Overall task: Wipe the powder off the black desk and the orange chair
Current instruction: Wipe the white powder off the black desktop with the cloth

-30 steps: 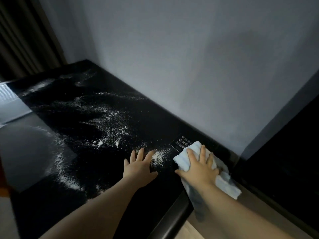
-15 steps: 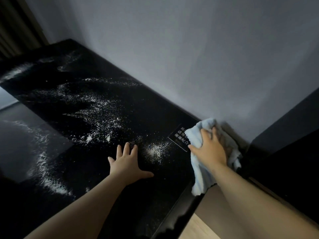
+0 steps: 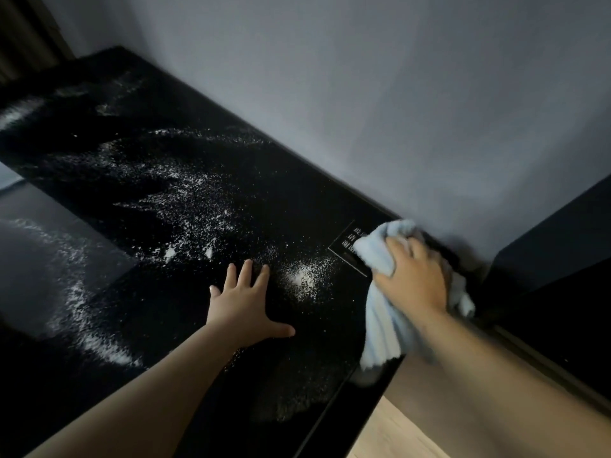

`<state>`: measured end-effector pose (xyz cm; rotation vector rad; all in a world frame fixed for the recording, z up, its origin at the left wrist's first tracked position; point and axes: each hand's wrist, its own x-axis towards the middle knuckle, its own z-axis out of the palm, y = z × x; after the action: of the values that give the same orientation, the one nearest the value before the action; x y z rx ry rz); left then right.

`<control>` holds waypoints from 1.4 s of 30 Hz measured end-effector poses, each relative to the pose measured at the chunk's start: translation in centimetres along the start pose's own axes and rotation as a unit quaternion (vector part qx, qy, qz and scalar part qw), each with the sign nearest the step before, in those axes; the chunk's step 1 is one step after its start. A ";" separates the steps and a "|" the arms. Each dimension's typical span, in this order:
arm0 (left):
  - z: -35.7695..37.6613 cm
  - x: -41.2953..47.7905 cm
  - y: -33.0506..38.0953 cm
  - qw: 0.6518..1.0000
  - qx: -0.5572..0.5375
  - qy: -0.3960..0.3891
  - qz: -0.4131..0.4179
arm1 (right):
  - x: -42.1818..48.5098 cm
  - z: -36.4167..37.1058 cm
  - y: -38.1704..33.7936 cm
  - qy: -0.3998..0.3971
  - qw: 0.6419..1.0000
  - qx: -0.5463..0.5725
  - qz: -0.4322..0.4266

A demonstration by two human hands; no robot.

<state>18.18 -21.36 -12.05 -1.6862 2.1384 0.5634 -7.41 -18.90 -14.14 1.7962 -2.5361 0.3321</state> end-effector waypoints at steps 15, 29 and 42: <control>-0.1 -0.4 -0.4 1.000 0.009 -0.001 0.006 | -3.0 0.1 -2.9 0.031 0.996 0.031 -0.079; -0.3 -0.3 -0.4 1.000 0.007 0.000 0.008 | -2.3 -0.4 -2.9 -0.022 0.994 0.008 -0.110; -0.6 -0.4 -0.7 1.000 0.008 -0.008 0.014 | -1.3 -0.2 -4.4 -0.047 0.990 0.025 -0.130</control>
<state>18.95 -21.47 -11.40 -1.6392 2.1523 0.5641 -2.91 -19.05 -13.42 2.1768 -2.3286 0.3117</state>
